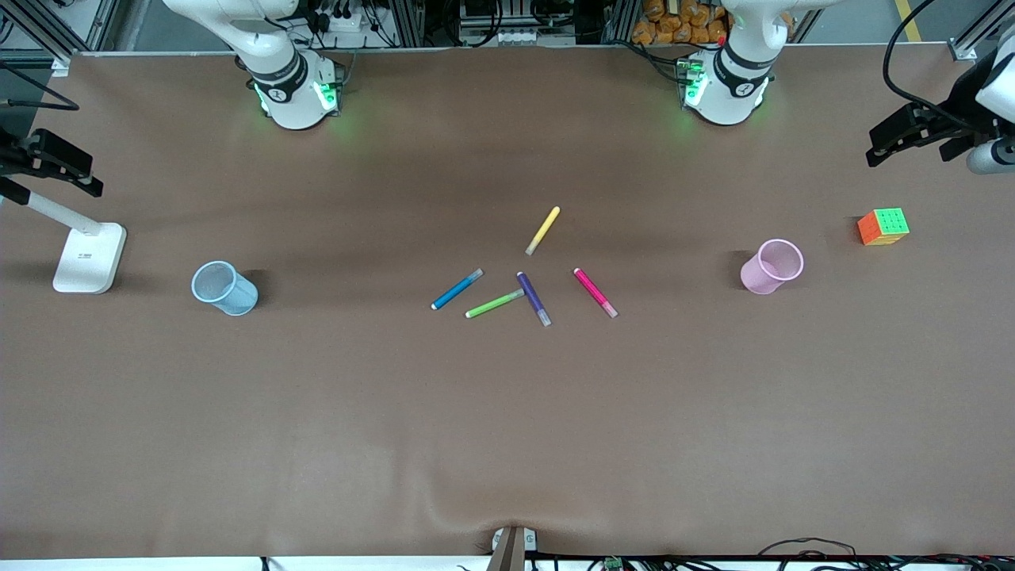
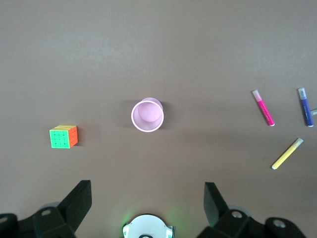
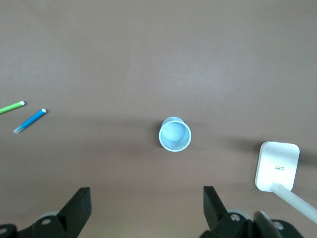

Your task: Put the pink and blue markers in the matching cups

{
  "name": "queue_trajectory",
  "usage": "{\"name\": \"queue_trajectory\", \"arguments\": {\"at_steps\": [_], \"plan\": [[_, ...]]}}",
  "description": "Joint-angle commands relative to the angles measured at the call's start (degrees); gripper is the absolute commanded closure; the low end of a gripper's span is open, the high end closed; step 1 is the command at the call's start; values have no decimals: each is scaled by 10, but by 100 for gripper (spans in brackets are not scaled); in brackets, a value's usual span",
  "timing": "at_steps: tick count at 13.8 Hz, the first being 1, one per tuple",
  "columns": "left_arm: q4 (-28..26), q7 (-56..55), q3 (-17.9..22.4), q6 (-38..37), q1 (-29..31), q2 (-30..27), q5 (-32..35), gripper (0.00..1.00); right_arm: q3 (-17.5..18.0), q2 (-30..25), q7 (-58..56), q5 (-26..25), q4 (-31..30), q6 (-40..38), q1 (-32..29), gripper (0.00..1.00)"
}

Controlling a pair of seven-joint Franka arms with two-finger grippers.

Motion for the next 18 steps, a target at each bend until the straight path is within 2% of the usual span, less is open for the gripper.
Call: {"name": "queue_trajectory", "arguments": {"at_steps": [1, 18], "plan": [[19, 0, -3, -13, -1, 13, 4, 0, 8, -9, 1, -4, -2, -7, -11, 0], [28, 4, 3, -22, 2, 2, 0, 0, 7, -9, 0, -3, -4, -10, -11, 0]]}}
